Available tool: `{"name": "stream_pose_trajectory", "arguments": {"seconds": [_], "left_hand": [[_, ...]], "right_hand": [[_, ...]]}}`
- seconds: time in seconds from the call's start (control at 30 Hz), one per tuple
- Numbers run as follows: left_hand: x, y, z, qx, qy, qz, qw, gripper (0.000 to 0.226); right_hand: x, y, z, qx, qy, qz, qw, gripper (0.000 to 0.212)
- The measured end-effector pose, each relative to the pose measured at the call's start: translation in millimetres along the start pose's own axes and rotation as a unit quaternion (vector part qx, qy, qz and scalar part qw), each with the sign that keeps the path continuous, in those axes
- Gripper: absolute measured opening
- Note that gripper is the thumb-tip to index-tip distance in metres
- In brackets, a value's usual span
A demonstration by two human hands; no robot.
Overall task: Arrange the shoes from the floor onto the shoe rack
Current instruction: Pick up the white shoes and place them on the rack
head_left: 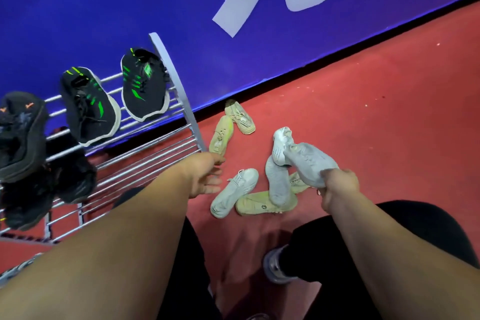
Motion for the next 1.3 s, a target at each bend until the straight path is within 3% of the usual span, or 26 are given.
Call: {"name": "stream_pose_trajectory", "arguments": {"seconds": [0.17,0.4,0.6,0.73,0.9,1.1,1.23,1.3], "left_hand": [[-5,-14,-3,-0.020,-0.008,-0.033,0.999,0.030],[-32,-20,5,-0.025,0.023,-0.058,0.998,0.028],[-84,-22,38,0.024,0.087,-0.058,0.994,0.011],[-127,-23,69,0.062,0.127,-0.098,0.985,0.018],[-164,-31,97,0.102,0.202,-0.078,0.971,0.031],[-203,-39,132,0.215,0.271,-0.093,0.934,0.010],[-228,-44,150,0.280,0.296,-0.105,0.907,0.048],[-235,-51,150,0.293,0.294,-0.093,0.905,0.045]], "right_hand": [[0,-3,21,-0.088,-0.074,0.054,0.992,0.032],[-13,-55,30,-0.109,-0.095,0.082,0.986,0.042],[-39,-87,-2,-0.042,-0.096,0.112,0.988,0.041],[-68,-102,-40,0.024,-0.103,0.121,0.987,0.034],[-93,-122,-86,0.062,-0.146,0.136,0.978,0.037],[-108,-144,-104,-0.042,-0.212,0.153,0.964,0.032],[-123,-155,-101,-0.093,-0.229,0.165,0.955,0.037],[-127,-160,-97,-0.102,-0.226,0.173,0.953,0.034]]}}
Point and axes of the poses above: each hand's wrist, its own x-axis away from the middle knuckle, its own y-axis out of the back of the hand, z = x × y, the point moved 1 cm from there along -x, towards the middle knuckle, and after that the axes turned 8 degrees about -z, right-handed, at the moved point
